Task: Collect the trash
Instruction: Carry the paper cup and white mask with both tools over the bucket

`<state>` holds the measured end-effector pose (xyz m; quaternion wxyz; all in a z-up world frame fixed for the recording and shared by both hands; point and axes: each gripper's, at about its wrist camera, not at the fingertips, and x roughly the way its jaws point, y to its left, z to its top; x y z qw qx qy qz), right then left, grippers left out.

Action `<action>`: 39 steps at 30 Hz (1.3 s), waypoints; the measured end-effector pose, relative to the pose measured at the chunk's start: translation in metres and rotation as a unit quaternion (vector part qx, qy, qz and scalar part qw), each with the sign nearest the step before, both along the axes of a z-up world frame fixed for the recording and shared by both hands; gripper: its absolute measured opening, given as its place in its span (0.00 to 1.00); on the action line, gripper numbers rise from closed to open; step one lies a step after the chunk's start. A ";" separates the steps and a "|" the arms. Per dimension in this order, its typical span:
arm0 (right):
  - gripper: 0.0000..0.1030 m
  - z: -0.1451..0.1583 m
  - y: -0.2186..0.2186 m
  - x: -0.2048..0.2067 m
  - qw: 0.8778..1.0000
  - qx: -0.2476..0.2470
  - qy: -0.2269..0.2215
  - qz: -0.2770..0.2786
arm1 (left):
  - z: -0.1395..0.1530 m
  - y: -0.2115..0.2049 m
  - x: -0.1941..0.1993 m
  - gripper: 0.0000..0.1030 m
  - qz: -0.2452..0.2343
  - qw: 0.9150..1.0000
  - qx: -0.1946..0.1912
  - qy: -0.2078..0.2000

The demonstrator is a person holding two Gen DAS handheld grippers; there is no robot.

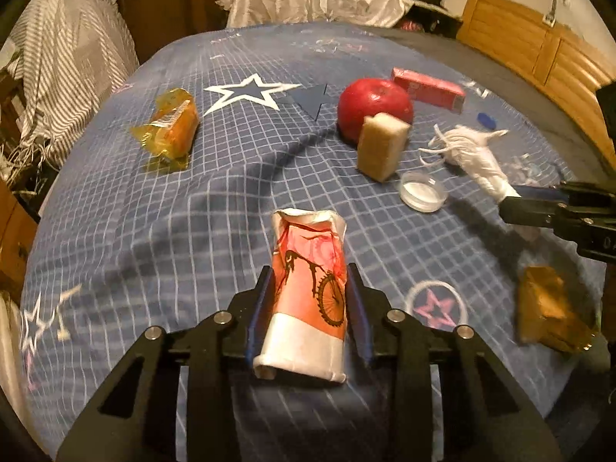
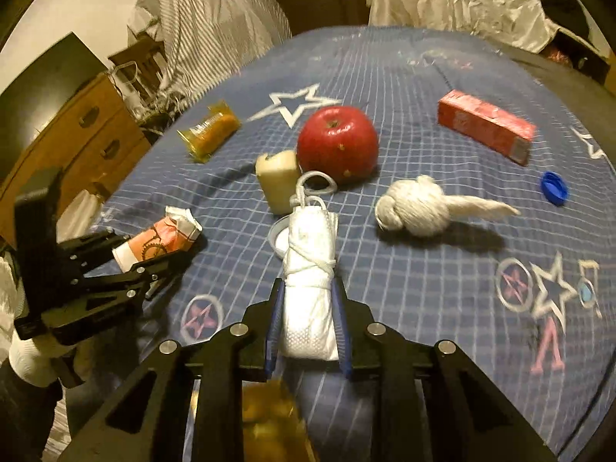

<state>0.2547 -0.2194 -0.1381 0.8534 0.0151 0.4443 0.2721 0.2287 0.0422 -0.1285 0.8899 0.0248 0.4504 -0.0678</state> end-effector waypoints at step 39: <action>0.24 0.141 0.001 -0.199 0.955 0.029 -0.286 -0.077 | 0.136 -0.026 -0.141 0.35 0.075 0.965 -0.034 -0.249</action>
